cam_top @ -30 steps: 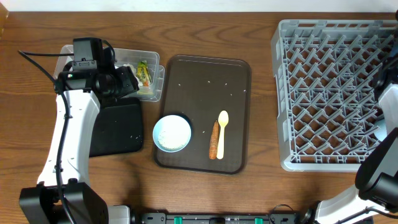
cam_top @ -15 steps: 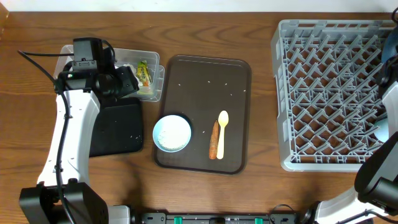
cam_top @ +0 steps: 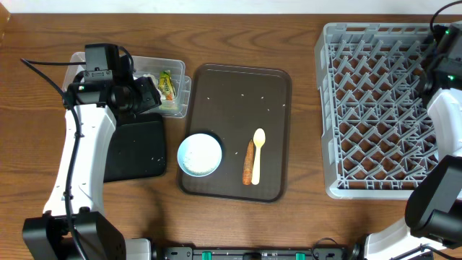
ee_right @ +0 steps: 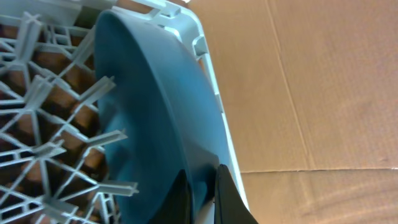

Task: Sort waste into correct bins and load items into the dishwasher rack
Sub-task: 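Carry the blue plate right and stand it upright in the rack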

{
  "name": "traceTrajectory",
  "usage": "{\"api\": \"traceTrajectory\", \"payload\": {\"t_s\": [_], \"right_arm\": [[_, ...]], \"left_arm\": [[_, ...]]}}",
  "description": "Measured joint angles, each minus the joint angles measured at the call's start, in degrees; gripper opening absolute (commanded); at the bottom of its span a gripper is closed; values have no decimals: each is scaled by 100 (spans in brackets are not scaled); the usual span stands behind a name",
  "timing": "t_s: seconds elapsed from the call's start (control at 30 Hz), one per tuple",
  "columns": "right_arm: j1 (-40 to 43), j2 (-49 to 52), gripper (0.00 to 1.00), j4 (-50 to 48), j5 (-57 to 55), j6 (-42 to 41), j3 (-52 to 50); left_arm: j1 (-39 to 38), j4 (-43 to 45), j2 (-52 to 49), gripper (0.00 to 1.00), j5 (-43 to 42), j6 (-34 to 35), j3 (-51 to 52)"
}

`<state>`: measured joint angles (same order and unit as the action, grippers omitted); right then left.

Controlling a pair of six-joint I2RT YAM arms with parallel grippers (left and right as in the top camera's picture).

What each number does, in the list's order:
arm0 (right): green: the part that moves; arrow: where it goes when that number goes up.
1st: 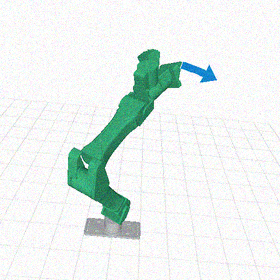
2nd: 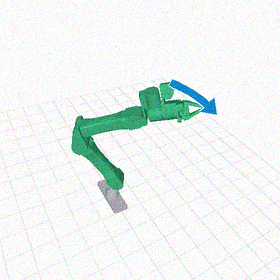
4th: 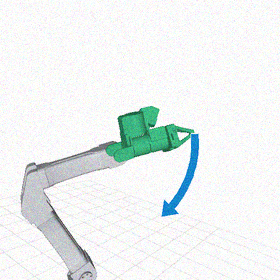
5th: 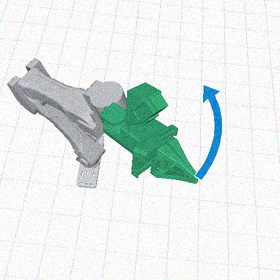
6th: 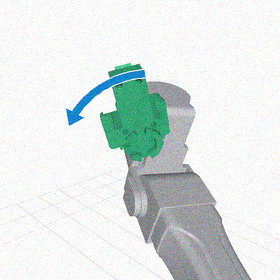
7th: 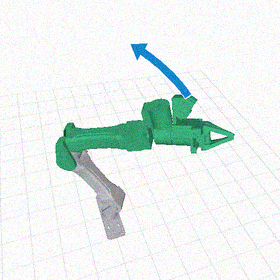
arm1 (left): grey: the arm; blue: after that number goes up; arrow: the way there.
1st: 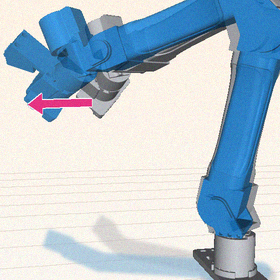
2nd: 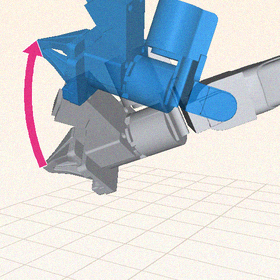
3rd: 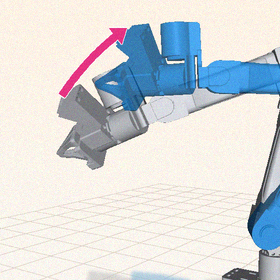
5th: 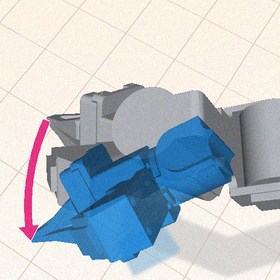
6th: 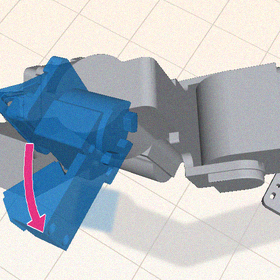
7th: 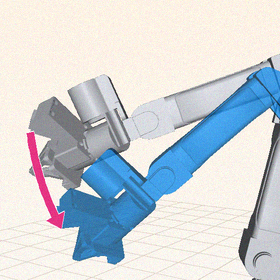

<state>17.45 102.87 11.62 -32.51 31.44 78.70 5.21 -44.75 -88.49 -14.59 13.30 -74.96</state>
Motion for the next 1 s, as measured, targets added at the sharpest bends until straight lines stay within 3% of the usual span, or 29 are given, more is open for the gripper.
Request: {"api": "traceTrajectory", "payload": {"t_s": [0.03,0.07,0.17,0.3,0.5,0.73,1.0], "right_arm": [[-17,0,27,22,-13,-57,0],[-35,-4,33,72,85,-177,0],[-120,-15,41,184,332,-409,-87],[-136,-245,62,111,592,-785,-229],[-136,-1128,66,339,1436,-994,-269],[-289,-1952,58,1453,3174,-1755,-258],[-1591,-1696,64,2435,4527,-3141,-262]], "left_arm": [[0,0,0,60,0,0,0],[0,0,0,59,0,0,0],[0,-4,0,60,2,0,0],[0,-7,0,60,2,0,0],[0,-4,0,60,0,0,0],[0,-7,0,60,0,0,0],[0,-7,0,60,2,0,0]]}}
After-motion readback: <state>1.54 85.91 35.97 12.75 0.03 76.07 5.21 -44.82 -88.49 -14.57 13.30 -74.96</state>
